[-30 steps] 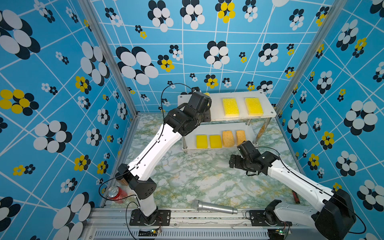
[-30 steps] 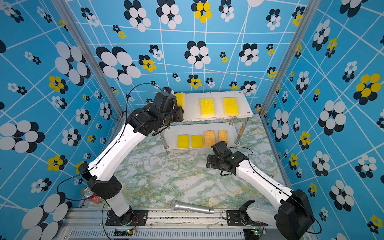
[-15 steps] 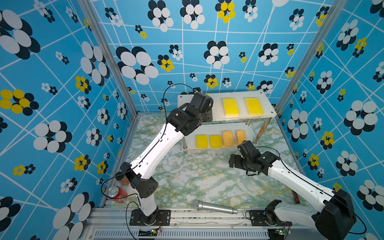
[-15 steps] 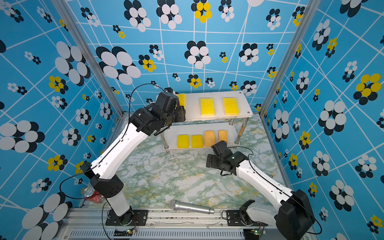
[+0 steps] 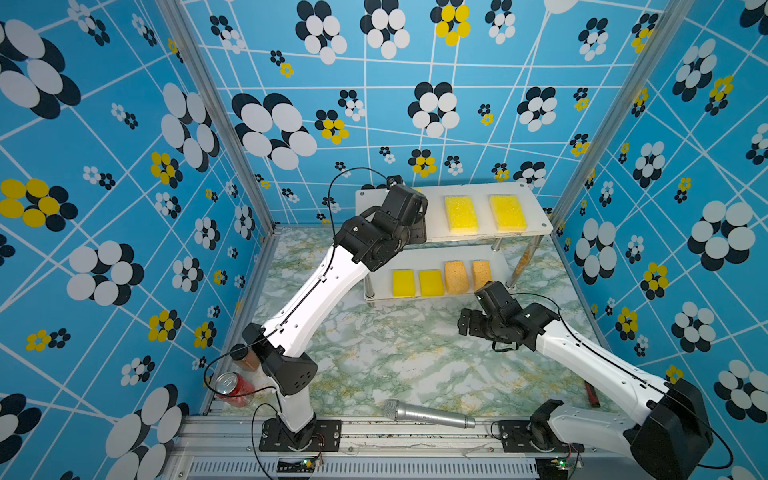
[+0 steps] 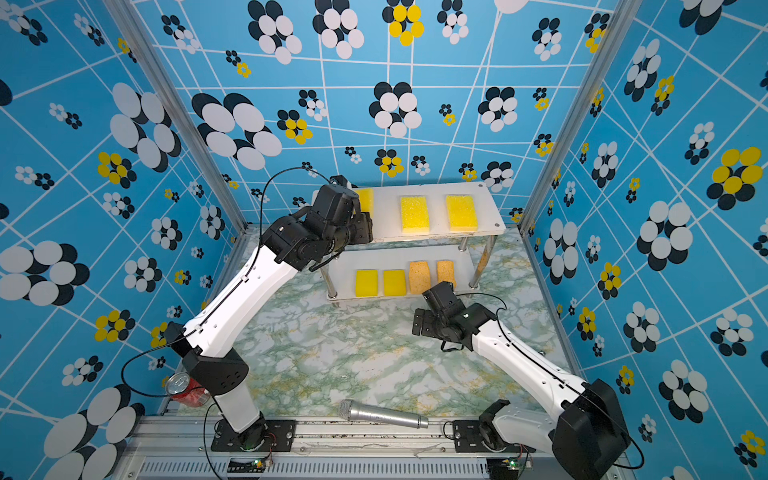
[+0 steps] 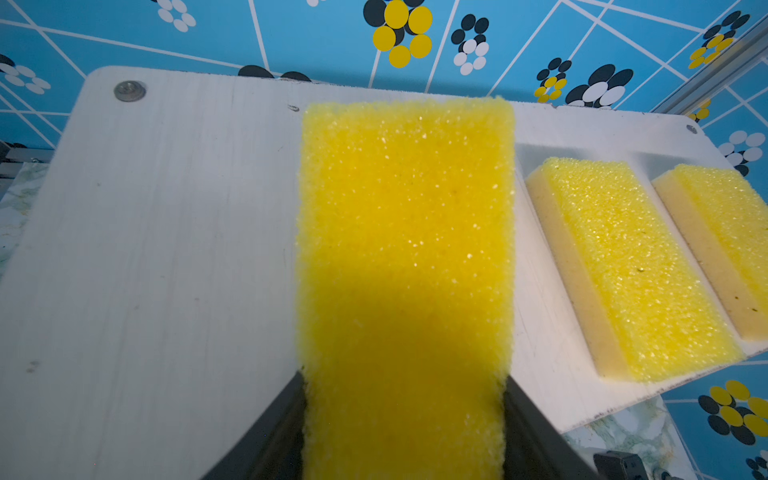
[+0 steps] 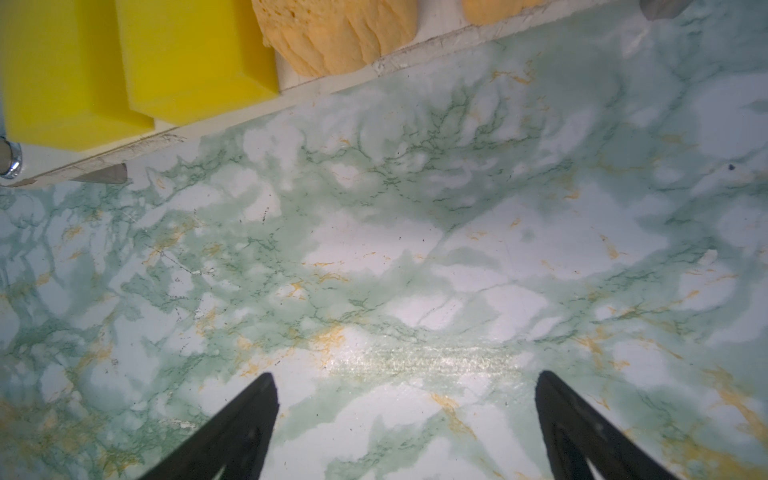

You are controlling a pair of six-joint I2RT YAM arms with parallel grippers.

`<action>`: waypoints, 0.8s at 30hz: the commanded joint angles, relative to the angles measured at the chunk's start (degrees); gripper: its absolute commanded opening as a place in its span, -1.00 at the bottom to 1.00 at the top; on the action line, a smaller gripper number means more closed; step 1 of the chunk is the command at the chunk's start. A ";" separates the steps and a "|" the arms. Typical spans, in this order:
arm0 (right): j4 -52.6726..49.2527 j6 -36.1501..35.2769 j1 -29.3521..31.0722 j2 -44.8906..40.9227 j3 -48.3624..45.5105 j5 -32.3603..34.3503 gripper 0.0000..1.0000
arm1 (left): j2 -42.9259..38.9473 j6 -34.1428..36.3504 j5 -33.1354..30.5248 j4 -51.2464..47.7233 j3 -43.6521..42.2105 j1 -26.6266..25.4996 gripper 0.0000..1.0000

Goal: Place and organize the cleaning sponges onto the shelf
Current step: 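Lower the sponge beside the other top-shelf sponges and open the left gripper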

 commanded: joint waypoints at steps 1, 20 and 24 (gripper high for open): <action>-0.20 -0.22 -0.33 -1.23 -0.70 0.33 0.97 | 1.95 -0.61 -0.19 -1.33 0.73 -0.06 0.31; -0.37 -0.66 -0.38 -1.14 -0.40 0.38 0.98 | 2.71 -0.62 0.56 -0.27 0.56 -0.06 0.37; -0.45 -0.66 -0.38 -1.23 -0.40 0.29 0.98 | 2.88 -0.62 0.76 -0.29 0.58 -0.14 0.38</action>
